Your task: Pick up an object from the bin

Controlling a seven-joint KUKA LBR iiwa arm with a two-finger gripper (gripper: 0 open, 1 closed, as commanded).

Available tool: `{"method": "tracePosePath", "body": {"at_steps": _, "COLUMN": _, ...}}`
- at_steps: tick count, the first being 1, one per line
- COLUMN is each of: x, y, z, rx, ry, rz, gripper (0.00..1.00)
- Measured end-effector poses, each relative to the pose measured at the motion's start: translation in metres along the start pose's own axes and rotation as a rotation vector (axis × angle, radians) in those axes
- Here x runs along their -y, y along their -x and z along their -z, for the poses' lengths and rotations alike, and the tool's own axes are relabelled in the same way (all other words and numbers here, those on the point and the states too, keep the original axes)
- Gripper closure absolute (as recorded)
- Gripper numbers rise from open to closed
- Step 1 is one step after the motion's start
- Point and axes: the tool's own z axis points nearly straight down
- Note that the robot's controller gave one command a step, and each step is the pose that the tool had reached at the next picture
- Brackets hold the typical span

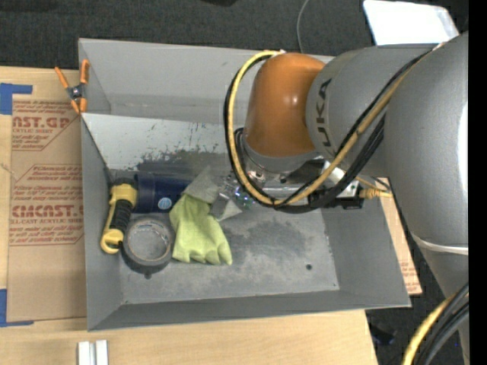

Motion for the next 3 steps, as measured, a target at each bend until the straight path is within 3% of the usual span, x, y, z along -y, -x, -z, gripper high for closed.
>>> {"method": "tracePosePath", "body": {"at_steps": 1, "x": -0.035, "y": -0.023, "z": -0.022, "rx": 0.003, "ry": -0.001, "rz": -0.021, "gripper": 1.00}}
{"method": "tracePosePath", "body": {"at_steps": 2, "x": 0.010, "y": -0.007, "z": -0.006, "rx": -0.002, "ry": -0.003, "rz": -0.106, "gripper": 1.00}}
{"method": "tracePosePath", "body": {"at_steps": 3, "x": 0.024, "y": -0.016, "z": 0.017, "rx": 0.001, "ry": -0.004, "rz": 0.017, "gripper": 1.00}}
